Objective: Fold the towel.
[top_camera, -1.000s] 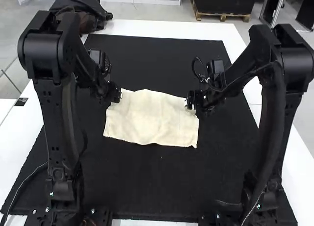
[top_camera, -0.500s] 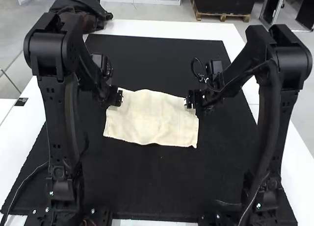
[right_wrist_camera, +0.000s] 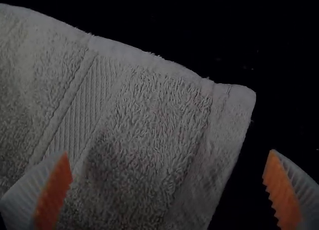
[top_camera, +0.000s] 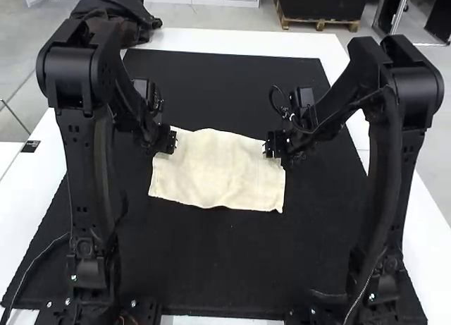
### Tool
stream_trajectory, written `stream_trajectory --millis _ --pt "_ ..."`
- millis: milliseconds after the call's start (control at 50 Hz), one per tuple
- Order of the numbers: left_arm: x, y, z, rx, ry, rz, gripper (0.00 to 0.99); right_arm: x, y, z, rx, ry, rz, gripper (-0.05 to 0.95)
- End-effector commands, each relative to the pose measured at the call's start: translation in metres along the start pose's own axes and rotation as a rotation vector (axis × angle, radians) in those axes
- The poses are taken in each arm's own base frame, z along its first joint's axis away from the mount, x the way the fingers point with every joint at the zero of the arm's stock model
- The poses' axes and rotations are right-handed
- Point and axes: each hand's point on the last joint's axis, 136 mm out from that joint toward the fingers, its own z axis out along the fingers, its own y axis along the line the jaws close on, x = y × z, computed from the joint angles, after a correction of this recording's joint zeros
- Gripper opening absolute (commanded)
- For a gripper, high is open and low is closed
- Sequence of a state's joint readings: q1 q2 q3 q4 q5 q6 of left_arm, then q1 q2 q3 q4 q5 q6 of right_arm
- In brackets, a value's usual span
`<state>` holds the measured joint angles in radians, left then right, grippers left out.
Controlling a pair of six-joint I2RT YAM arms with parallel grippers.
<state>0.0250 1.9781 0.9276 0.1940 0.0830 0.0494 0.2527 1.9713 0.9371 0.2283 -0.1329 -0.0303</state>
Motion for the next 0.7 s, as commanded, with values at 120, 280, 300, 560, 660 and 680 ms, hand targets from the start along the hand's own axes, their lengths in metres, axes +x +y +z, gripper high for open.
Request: stream_trajectory --millis 120,280,300,560,660,680 --pt "0.02 -0.003 0.013 0.004 0.047 0.061 0.702 0.024 0.014 0.013 -0.057 0.055 -0.052 0.04" --pt "0.021 0.002 0.015 -0.032 -0.004 0.105 0.028 0.04 0.012 0.019 -0.063 0.094 -0.059 -0.02" --pt "0.022 0.001 0.015 -0.029 -0.003 0.105 0.028 0.041 0.013 0.018 -0.064 0.097 -0.057 -0.02" --pt "0.017 0.002 0.014 -0.004 -0.03 0.094 0.028 0.039 0.012 0.019 -0.064 0.08 -0.045 -0.02" --pt "0.01 0.009 0.012 -0.009 -0.044 0.081 0.028 0.037 0.012 0.018 -0.062 0.074 -0.045 -0.02" --pt "0.009 0.01 0.01 -0.008 -0.046 0.079 0.028 0.036 0.011 0.017 -0.062 0.071 -0.044 -0.02"
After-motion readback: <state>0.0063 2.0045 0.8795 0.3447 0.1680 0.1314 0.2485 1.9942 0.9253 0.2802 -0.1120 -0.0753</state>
